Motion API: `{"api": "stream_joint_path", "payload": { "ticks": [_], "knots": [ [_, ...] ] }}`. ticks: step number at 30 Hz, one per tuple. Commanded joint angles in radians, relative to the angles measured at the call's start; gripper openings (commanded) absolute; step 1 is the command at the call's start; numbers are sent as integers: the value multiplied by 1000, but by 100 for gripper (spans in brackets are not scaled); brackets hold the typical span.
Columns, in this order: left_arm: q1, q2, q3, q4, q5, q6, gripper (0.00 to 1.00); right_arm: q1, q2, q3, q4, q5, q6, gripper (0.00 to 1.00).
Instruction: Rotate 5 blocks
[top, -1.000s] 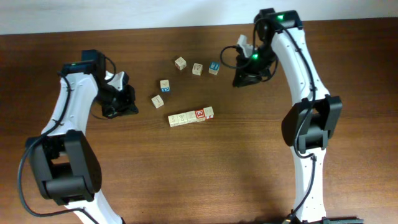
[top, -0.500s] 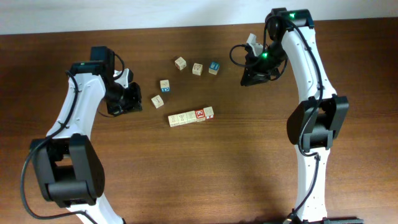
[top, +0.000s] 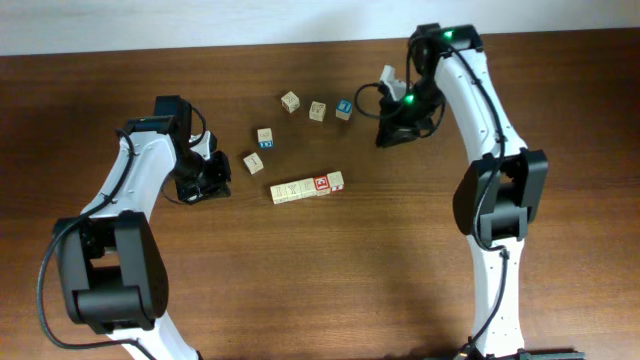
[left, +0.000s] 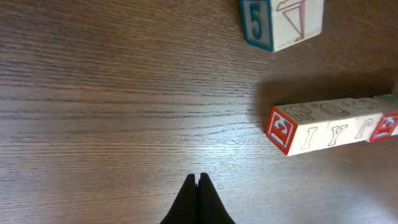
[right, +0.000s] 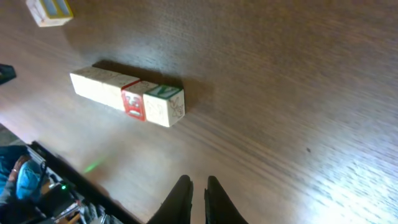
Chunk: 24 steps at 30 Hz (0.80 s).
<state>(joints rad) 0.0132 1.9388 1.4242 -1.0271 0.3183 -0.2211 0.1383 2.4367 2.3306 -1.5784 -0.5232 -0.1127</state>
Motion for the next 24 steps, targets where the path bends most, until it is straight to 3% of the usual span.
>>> {"api": "stream_joint_path", "payload": {
  "ticks": [1,9,24],
  "knots": [
    [-13,-26,-22,2,56,45,0,22,-6,-53,34,-16,2,9],
    [-87,-26,-87,82,67,68,0,40,-6,-146,97,-15,20,4],
    [-129,-24,-132,213,51,-14,0,72,-6,-311,317,-43,49,5]
  ]
}}
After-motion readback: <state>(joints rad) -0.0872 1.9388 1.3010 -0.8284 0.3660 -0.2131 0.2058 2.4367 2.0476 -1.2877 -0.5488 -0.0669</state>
